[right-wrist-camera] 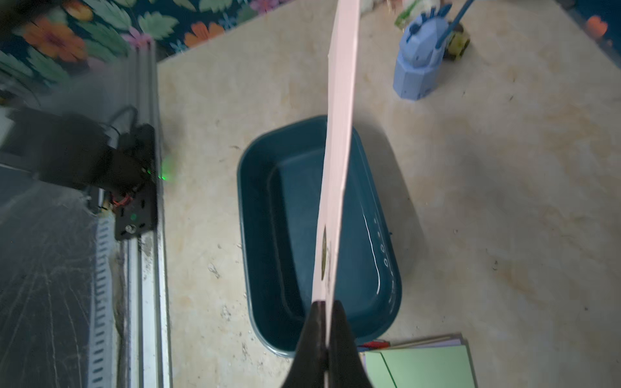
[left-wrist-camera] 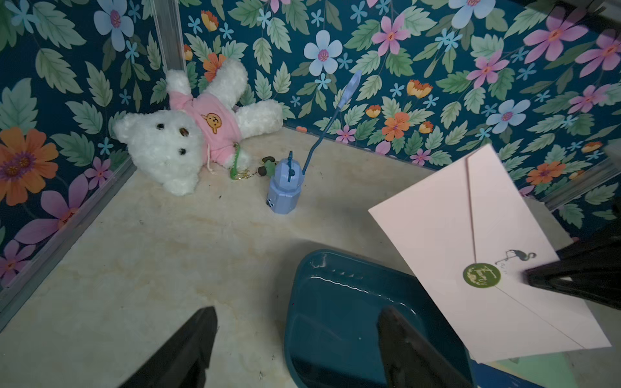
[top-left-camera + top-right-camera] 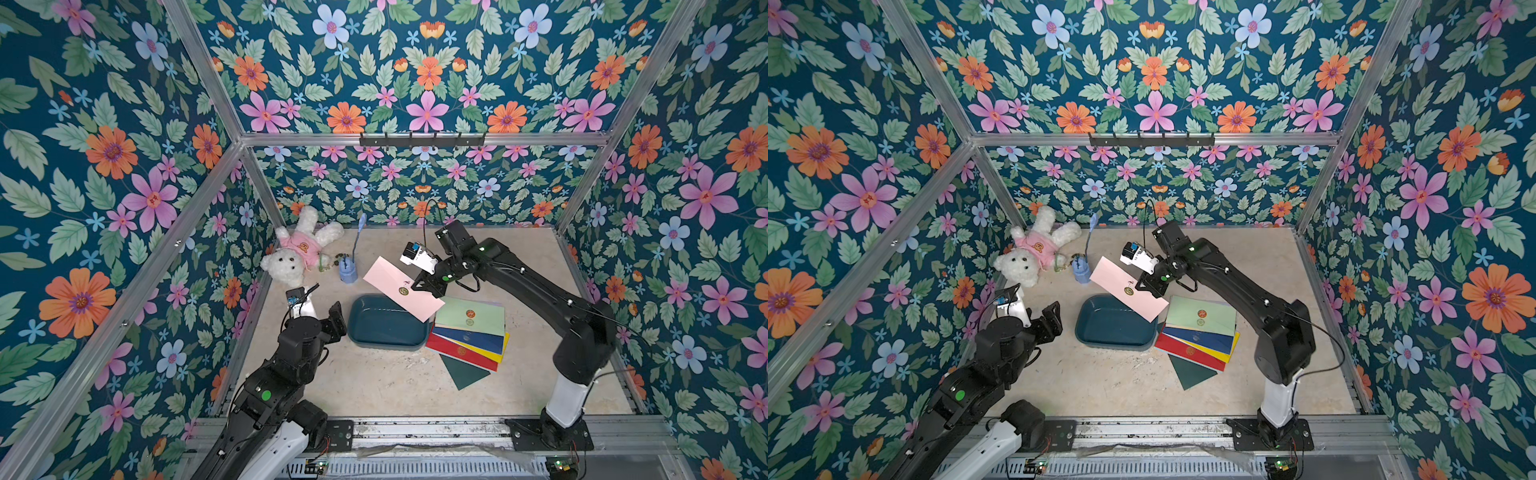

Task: Put the sealed envelopes into the storage box
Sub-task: Place the envelope in the storage box.

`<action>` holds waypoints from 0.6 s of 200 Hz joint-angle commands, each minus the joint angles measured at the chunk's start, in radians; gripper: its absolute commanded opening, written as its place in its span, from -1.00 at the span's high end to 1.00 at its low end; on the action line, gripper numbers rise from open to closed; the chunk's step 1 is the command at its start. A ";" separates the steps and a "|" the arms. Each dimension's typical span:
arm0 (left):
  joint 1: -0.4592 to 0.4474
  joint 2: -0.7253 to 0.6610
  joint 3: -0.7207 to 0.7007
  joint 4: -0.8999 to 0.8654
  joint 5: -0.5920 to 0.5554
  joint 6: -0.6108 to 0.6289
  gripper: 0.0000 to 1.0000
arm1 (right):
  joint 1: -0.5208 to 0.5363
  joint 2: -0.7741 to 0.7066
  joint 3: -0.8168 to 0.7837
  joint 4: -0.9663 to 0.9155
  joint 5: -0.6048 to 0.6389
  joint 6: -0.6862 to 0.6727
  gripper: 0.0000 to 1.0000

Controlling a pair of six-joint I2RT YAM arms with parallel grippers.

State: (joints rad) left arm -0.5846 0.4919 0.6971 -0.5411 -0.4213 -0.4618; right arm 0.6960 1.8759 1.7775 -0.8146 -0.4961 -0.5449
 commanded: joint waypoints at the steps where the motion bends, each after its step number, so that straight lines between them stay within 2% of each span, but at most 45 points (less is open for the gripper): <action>1: 0.000 -0.007 -0.006 -0.006 -0.016 0.038 -0.62 | 0.018 0.087 0.109 -0.167 0.098 -0.073 1.00; 52: 0.000 -0.031 -0.019 0.002 0.004 0.043 -0.63 | 0.082 0.293 0.304 -0.233 0.204 -0.096 1.00; 84: -0.001 -0.041 -0.025 0.009 0.016 0.046 -0.63 | 0.117 0.339 0.326 -0.235 0.292 -0.121 1.00; 120: -0.001 -0.035 -0.031 0.015 0.025 0.051 -0.63 | 0.146 0.370 0.337 -0.231 0.331 -0.154 1.00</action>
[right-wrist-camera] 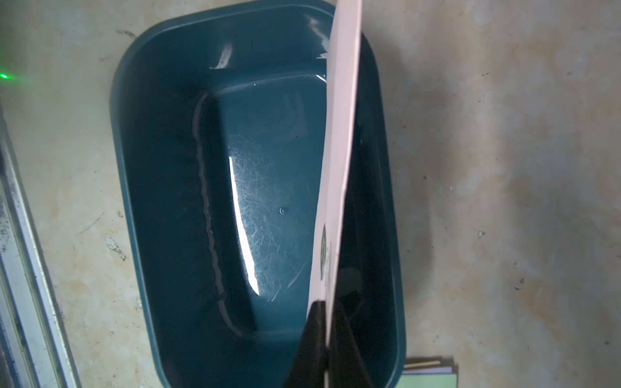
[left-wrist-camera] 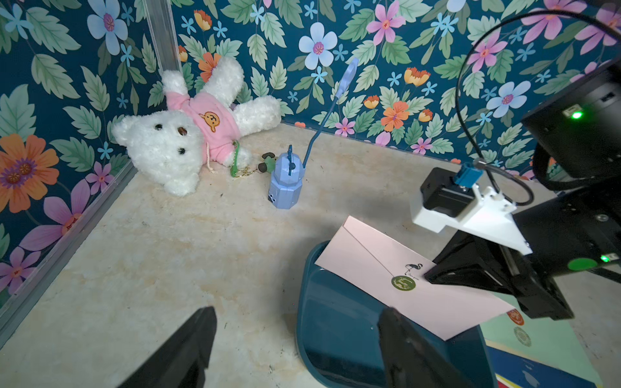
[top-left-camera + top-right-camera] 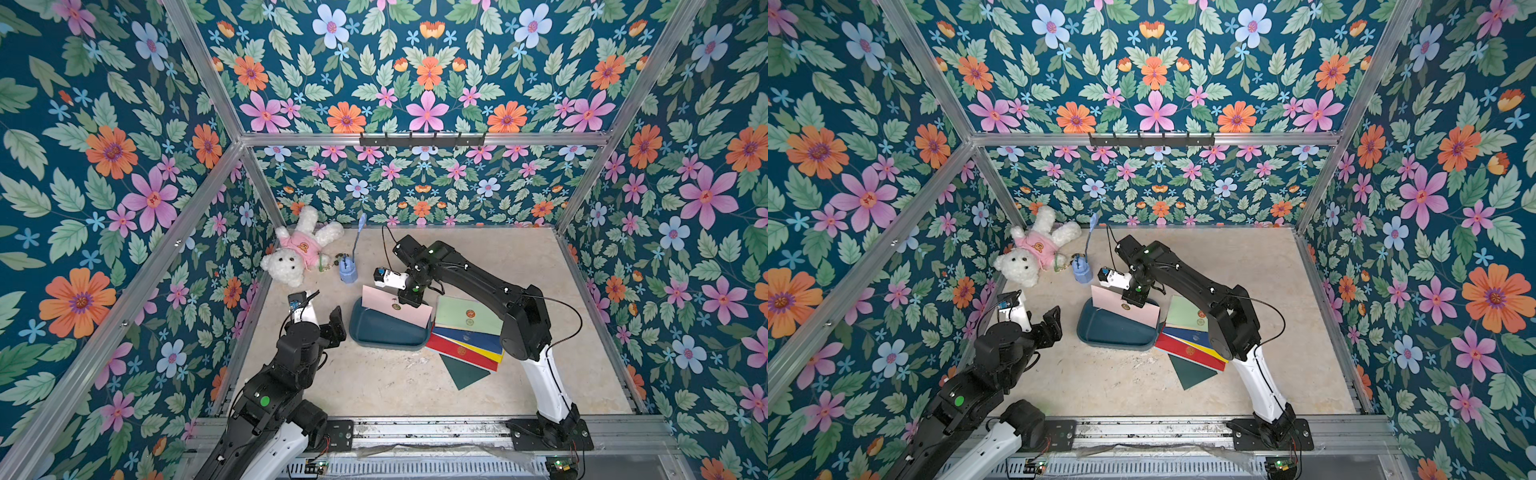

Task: Put the sealed envelopes into the storage box
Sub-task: Place the envelope in the storage box.

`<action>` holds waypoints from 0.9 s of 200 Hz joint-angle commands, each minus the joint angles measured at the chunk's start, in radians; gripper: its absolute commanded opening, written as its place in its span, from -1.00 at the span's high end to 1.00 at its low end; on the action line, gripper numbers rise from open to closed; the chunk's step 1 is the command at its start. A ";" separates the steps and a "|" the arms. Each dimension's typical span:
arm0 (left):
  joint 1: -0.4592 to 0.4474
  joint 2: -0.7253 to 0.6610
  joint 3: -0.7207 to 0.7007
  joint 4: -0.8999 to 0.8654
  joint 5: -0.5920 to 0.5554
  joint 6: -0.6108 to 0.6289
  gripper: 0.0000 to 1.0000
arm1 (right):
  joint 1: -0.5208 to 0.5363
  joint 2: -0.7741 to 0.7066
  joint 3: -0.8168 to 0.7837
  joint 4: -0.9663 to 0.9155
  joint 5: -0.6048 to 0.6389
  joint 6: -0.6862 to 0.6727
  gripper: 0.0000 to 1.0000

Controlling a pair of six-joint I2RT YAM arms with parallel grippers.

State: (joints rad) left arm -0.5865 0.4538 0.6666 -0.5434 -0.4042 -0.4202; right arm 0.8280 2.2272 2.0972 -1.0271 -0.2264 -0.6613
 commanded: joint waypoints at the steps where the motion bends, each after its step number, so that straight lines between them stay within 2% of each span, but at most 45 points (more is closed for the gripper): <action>1: 0.001 0.003 0.000 0.017 0.008 0.009 -0.64 | 0.015 0.020 0.018 -0.019 0.063 -0.039 1.00; 36: -0.001 0.003 -0.002 0.017 0.009 0.011 -0.64 | 0.042 0.043 0.032 -0.015 0.101 -0.062 1.00; 71: -0.002 0.002 -0.007 0.023 0.015 0.012 -0.64 | 0.061 0.049 0.039 -0.027 0.088 -0.099 1.00; 97: -0.005 0.004 -0.006 0.023 0.020 0.014 -0.64 | 0.077 0.048 0.021 0.007 0.112 -0.084 1.00; 122: -0.011 -0.001 -0.008 0.023 0.020 0.014 -0.65 | 0.085 0.056 0.018 0.010 0.128 -0.072 0.56; 135: -0.013 -0.001 -0.010 0.025 0.021 0.014 -0.65 | 0.086 0.054 0.019 0.019 0.133 -0.063 0.52; 154: -0.016 0.002 -0.009 0.025 0.020 0.014 -0.65 | 0.086 0.053 0.029 0.031 0.153 -0.063 0.53; 166: -0.016 0.003 -0.010 0.025 0.021 0.014 -0.65 | 0.086 0.051 0.039 0.032 0.155 -0.067 0.75; 180: -0.018 0.004 -0.009 0.026 0.020 0.015 -0.65 | 0.086 0.048 0.045 0.031 0.143 -0.077 0.88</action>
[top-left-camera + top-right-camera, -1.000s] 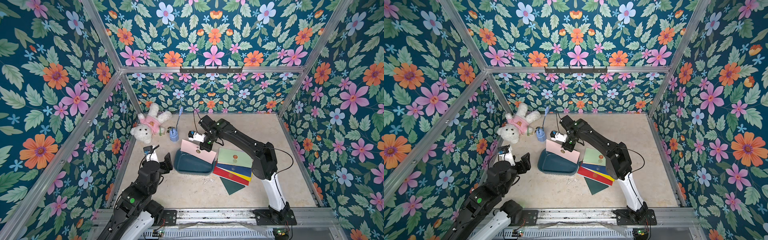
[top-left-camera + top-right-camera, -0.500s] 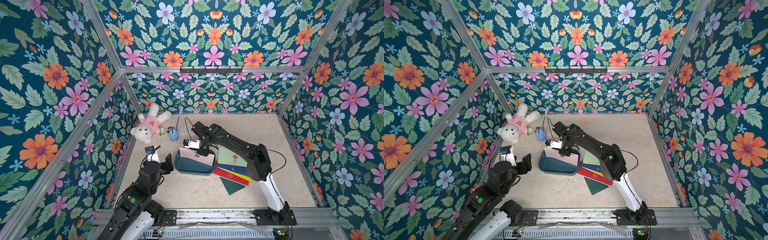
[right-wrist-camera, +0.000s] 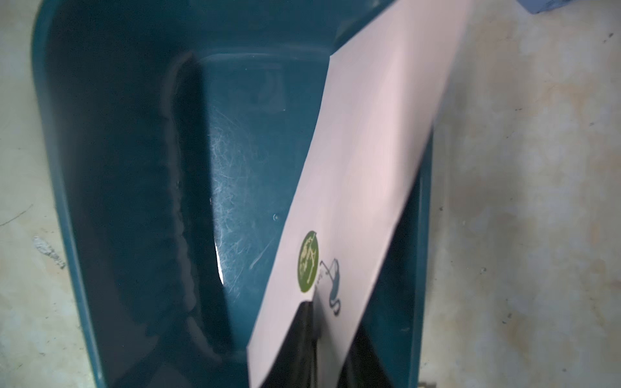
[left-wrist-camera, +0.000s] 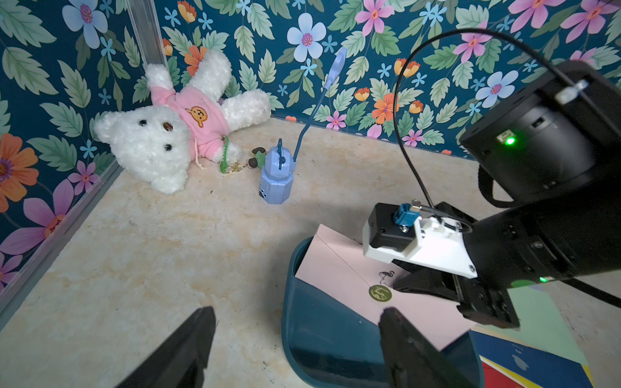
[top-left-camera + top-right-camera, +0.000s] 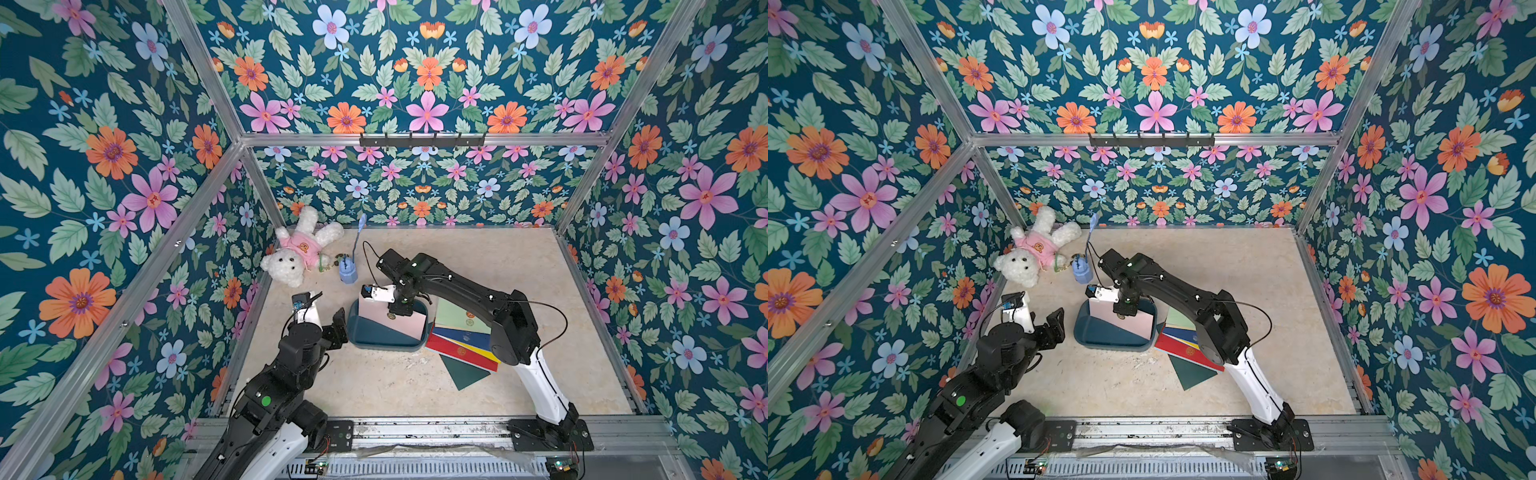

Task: Put the sealed envelopes into the storage box
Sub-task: Place the envelope in the storage box.

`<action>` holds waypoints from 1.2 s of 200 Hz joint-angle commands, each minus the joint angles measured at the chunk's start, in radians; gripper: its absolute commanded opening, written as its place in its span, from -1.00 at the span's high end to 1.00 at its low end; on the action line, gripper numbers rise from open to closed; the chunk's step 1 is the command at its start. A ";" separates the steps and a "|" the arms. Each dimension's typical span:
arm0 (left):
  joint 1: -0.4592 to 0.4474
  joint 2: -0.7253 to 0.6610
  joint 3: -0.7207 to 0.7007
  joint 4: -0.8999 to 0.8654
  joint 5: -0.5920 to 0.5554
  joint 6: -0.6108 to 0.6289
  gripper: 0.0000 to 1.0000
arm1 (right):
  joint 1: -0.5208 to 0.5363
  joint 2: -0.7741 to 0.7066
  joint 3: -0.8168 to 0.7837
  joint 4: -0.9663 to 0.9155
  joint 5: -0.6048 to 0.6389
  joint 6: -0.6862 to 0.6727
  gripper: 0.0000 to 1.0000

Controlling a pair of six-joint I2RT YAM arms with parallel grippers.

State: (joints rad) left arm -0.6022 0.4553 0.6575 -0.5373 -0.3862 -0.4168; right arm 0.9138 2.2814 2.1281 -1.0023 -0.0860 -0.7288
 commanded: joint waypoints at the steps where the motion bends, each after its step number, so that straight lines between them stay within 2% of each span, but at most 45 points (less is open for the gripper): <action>1: -0.002 0.003 0.000 0.020 0.002 0.011 -0.66 | 0.000 -0.007 0.015 0.007 0.003 -0.011 0.90; 8: -0.002 0.004 0.000 0.020 0.000 0.011 -0.65 | 0.000 -0.007 0.018 0.005 -0.001 -0.018 1.00; 91: -0.007 0.012 -0.002 0.020 0.000 0.011 -0.65 | 0.002 -0.023 0.049 -0.122 -0.078 -0.157 1.00; 154: -0.010 0.014 -0.001 0.019 -0.003 0.010 -0.66 | 0.005 0.033 0.065 -0.101 -0.047 -0.141 1.00; 189: -0.013 0.014 -0.001 0.019 -0.006 0.009 -0.66 | 0.005 0.032 0.060 -0.070 -0.022 -0.112 0.46; 240: -0.015 0.010 -0.002 0.017 -0.008 0.009 -0.66 | 0.005 0.014 0.059 -0.015 0.060 -0.061 0.09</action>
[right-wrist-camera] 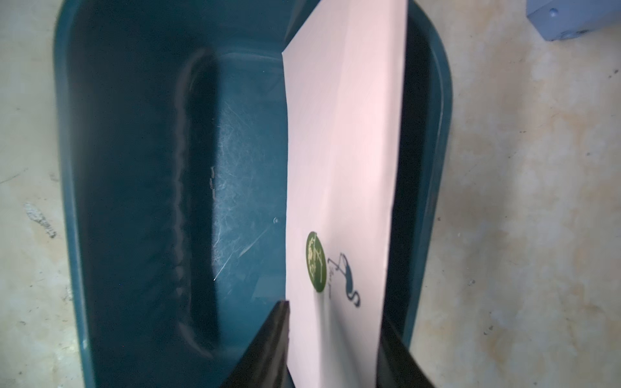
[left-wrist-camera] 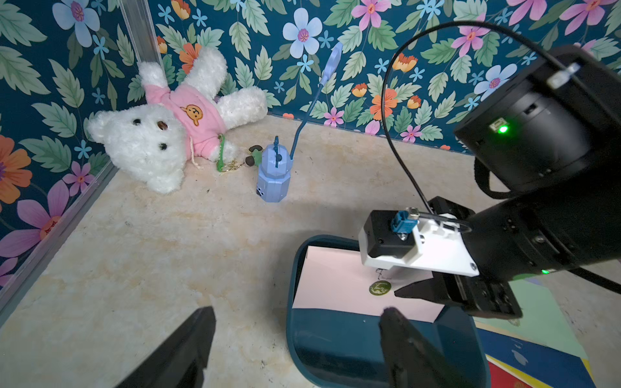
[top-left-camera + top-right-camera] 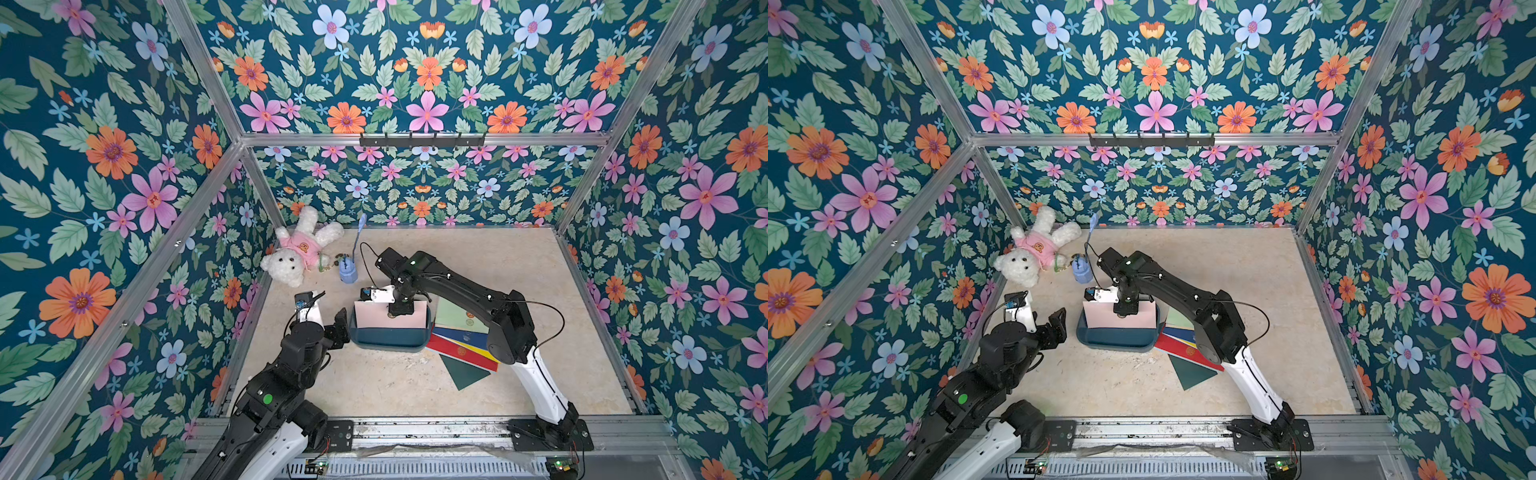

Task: Put the sealed envelopes into the storage box
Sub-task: Place the envelope in the storage box.

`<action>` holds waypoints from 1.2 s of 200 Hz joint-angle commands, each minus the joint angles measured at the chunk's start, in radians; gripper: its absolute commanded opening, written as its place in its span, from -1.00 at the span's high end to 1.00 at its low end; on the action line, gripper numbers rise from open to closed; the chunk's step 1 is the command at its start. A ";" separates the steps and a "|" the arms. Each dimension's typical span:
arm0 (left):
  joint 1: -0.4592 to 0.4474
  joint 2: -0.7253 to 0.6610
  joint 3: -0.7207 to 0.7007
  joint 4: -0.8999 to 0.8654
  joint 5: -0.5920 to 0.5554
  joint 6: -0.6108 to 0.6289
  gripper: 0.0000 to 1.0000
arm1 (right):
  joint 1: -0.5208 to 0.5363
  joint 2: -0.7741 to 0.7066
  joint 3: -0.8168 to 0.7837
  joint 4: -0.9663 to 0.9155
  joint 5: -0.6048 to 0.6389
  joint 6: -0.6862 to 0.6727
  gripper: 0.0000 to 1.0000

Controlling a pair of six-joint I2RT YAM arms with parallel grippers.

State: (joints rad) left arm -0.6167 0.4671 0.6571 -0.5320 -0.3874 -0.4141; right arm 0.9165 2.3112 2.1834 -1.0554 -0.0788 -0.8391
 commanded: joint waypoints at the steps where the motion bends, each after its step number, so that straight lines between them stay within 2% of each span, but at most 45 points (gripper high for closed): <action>1: -0.001 -0.003 -0.002 0.012 -0.007 0.005 -0.66 | 0.002 -0.017 0.004 0.040 0.054 0.051 0.08; 29: -0.003 -0.001 -0.002 0.013 -0.007 0.006 -0.66 | -0.007 -0.036 0.018 0.090 0.093 0.110 -0.01; 59: -0.005 0.000 -0.001 0.013 -0.009 0.005 -0.66 | -0.032 -0.078 0.020 0.136 0.072 0.185 -0.06; 91: -0.005 0.013 0.000 0.016 0.009 0.005 -0.66 | -0.075 -0.189 -0.086 0.246 0.036 0.354 -0.07; 107: -0.003 0.032 0.000 0.027 0.045 0.015 -0.65 | -0.116 -0.303 -0.239 0.375 0.030 0.484 -0.06; 142: -0.005 0.159 0.023 0.080 0.217 0.039 -0.56 | -0.187 -0.660 -0.777 0.746 0.124 0.754 -0.06; 170: -0.006 0.376 0.067 0.190 0.439 0.031 -0.38 | -0.298 -0.936 -1.167 0.939 0.107 0.975 -0.07; 185: -0.014 0.511 0.119 0.238 0.502 0.022 -0.29 | -0.356 -1.076 -1.356 1.022 0.134 1.077 -0.16; 209: -0.052 0.730 0.242 0.283 0.559 0.036 -0.29 | -0.489 -1.228 -1.552 1.043 0.098 1.223 -0.23; 223: -0.078 0.865 0.342 0.283 0.564 0.050 -0.28 | -0.566 -1.289 -1.635 1.056 0.031 1.274 -0.24; 240: -0.097 1.037 0.484 0.260 0.588 0.069 -0.27 | -0.600 -1.335 -1.691 1.057 0.006 1.314 -0.26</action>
State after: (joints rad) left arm -0.6933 1.3373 1.0058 -0.3000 0.1326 -0.3840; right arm 0.3546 1.0260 0.5533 -0.0708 0.0002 0.3370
